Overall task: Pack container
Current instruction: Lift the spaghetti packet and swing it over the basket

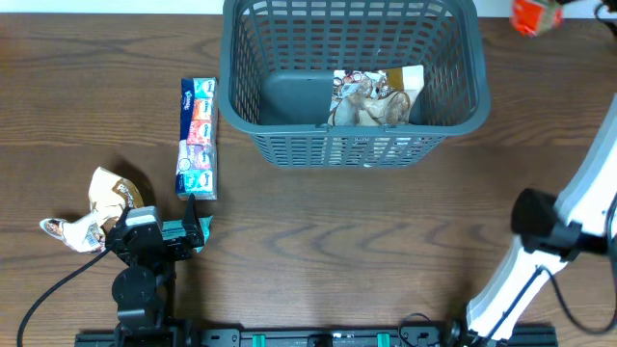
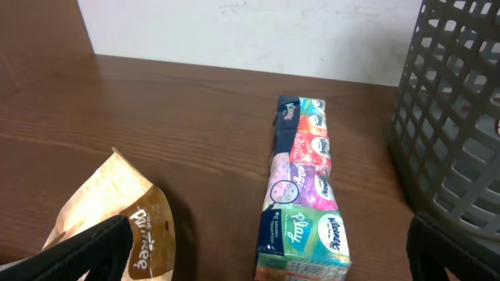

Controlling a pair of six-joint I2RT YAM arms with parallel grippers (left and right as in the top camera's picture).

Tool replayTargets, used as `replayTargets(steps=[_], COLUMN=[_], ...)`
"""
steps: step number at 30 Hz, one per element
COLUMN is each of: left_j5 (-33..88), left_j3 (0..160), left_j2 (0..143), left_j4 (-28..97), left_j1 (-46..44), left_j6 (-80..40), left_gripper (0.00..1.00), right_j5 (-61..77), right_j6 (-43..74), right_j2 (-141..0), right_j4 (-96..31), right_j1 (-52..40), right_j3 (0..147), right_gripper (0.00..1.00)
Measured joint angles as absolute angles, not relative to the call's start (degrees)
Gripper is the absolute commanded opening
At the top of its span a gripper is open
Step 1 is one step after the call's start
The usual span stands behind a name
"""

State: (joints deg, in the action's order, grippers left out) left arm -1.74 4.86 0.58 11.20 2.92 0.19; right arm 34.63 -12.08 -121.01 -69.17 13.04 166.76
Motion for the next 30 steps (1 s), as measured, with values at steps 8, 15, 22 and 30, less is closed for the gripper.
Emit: replayTargets(steps=[8, 15, 22, 30], left_j5=[-1.7, -1.7, -1.7, -1.7], left_j3=[4.9, 4.9, 4.9, 4.9], left_j2=[0.6, 0.6, 0.6, 0.6], left_j4=[11.2, 11.2, 11.2, 11.2], left_j1=[2.9, 2.9, 2.9, 2.9], left_j6=[0.2, 0.2, 0.2, 0.2], left_gripper=[0.99, 0.99, 0.99, 0.98], right_j5=[39.3, 37.0, 34.1, 30.9], right_j6=[-20.6, -24.8, -26.5, -28.9], right_j2=[-115.9, -121.2, -127.0, -127.7], right_j4=[-77.2, -81.6, -81.6, -81.5], right_j1=[-0.5, -2.5, -2.6, -6.8], right_j3=[168.1, 161.6, 151.4, 143.9], right_gripper=[0.01, 0.01, 0.01, 0.01])
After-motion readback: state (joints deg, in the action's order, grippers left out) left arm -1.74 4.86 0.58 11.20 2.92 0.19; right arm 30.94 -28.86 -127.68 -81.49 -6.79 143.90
